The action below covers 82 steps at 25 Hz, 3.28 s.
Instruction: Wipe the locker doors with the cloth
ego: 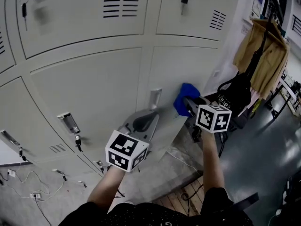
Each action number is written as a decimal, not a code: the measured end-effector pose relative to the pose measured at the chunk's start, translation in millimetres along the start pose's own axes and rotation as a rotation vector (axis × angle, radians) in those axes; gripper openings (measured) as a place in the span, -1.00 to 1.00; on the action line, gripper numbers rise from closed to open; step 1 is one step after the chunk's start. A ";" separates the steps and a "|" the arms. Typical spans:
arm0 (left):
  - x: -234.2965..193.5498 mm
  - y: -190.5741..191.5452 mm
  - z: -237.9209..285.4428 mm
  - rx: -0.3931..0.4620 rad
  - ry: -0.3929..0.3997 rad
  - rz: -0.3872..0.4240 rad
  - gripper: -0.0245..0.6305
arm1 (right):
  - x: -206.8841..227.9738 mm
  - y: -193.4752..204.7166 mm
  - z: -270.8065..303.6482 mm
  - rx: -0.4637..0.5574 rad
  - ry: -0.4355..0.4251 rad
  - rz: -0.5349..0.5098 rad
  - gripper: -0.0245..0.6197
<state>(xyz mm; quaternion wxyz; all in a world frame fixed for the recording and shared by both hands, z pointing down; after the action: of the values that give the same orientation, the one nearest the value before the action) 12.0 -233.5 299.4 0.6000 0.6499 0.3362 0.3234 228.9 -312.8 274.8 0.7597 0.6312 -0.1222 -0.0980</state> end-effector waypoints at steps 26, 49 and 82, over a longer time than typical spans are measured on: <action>-4.6 7.1 11.9 -0.021 -0.014 -0.013 -0.90 | 88.9 -3.1 4.8 0.021 0.220 0.037 -0.68; 8.8 25.0 -24.8 -0.071 -0.012 0.001 -0.90 | -75.8 54.7 -22.3 -0.002 -0.020 -0.098 -0.69; 11.9 38.3 8.4 -0.081 0.004 -0.040 -0.90 | -42.2 70.2 10.4 -0.004 0.023 -0.044 -0.68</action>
<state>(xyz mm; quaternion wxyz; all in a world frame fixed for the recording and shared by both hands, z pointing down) 27.5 -230.6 337.2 0.6315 0.6177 0.3369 0.3259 185.2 -296.8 343.0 0.7599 0.6333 -0.0996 -0.1078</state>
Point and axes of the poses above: the fingertips, and each gripper's own axes: z forward along the fingers, x to its right, y out of its underside, the point moved 8 cm from there along -z, backward along the fingers, and after that the axes turned 8 degrees about y, right-handed, at the moved point
